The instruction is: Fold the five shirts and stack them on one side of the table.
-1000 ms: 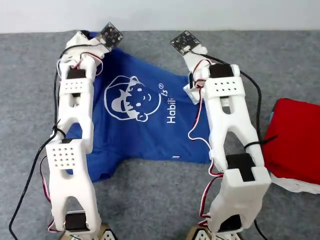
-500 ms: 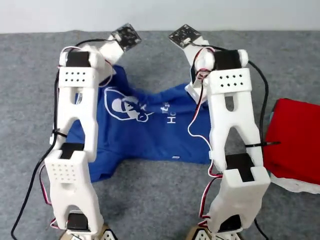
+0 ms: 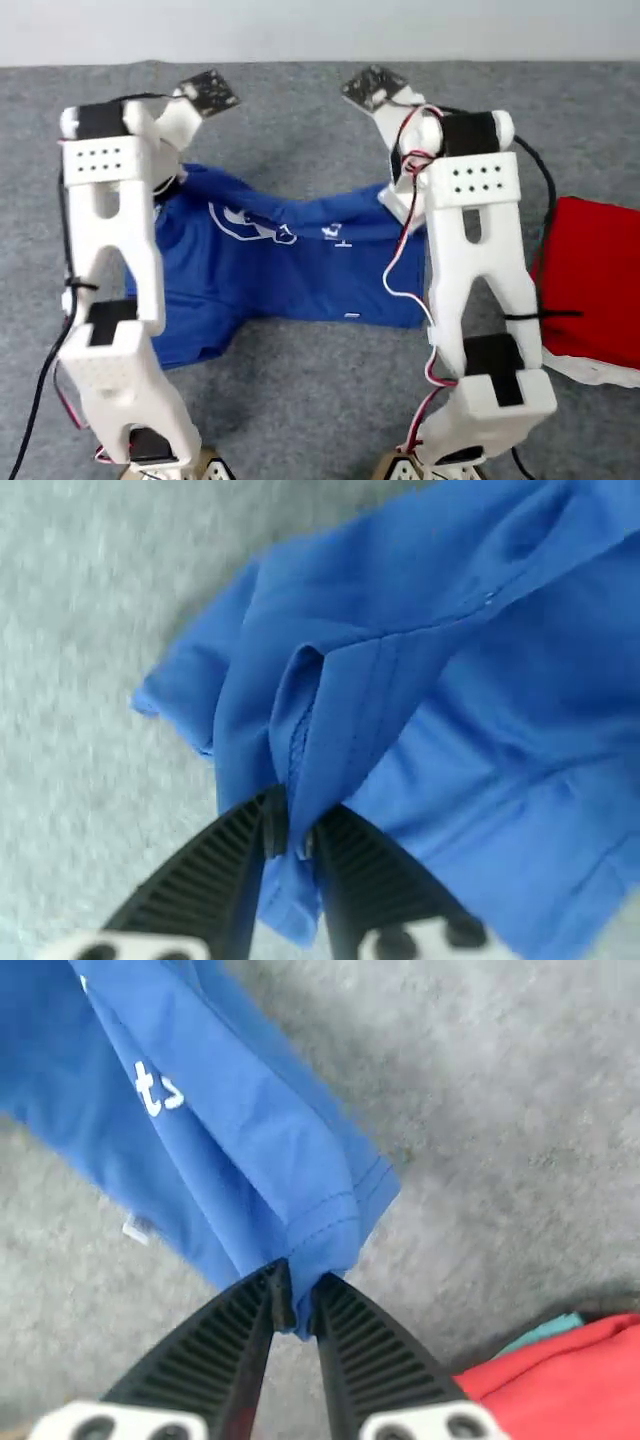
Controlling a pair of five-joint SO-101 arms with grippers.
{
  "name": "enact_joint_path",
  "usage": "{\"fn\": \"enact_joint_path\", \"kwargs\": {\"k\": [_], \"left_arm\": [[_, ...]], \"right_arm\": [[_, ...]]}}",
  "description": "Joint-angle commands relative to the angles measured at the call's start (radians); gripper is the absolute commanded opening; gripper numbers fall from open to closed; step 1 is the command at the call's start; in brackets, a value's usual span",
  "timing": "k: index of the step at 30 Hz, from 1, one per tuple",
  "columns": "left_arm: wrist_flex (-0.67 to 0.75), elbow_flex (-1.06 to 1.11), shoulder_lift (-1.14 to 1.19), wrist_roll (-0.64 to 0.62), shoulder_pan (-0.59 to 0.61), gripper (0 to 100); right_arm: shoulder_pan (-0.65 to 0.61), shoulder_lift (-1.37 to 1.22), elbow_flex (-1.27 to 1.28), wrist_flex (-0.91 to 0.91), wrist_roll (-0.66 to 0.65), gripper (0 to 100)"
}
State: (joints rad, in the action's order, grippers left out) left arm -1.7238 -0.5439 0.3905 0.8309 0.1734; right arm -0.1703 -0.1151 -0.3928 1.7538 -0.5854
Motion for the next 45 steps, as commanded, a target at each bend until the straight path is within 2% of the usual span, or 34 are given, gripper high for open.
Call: {"fn": "enact_joint_path", "kwargs": {"k": [1,6,12,15,18,24,27,31,39,45], "left_arm": [[-0.032,0.182,-0.183,0.046,0.014,0],[-0.028,0.479,-0.385,0.091,0.006,0],[0.002,0.671,-0.517,0.127,0.041,0],[0.002,0.699,-0.543,0.152,0.081,0],[0.057,0.696,-0.551,0.153,0.118,0],[0.144,0.615,-0.552,0.150,0.140,0],[0.262,0.567,-0.546,0.112,0.137,0],[0.500,0.575,-0.543,0.043,0.129,0],[0.931,0.734,-0.542,0.041,0.063,0],[1.051,0.812,-0.542,0.041,0.058,0]], "right_arm": [[0.039,0.076,0.078,0.035,-0.058,1.3],[0.119,0.073,0.209,-0.102,-0.127,1.3],[0.127,0.082,0.288,-0.163,-0.209,1.2],[0.128,0.082,0.285,-0.179,-0.219,1.3],[0.130,0.076,0.285,-0.269,-0.229,1.2],[0.105,0.071,0.288,-0.638,-0.226,1.1],[0.081,0.070,0.290,-0.809,-0.224,1.0],[0.062,0.042,0.290,-0.935,-0.227,1.0],[0.065,-0.107,0.287,-1.171,-0.226,1.0],[0.061,-0.134,0.284,-1.204,-0.226,1.0]]}}
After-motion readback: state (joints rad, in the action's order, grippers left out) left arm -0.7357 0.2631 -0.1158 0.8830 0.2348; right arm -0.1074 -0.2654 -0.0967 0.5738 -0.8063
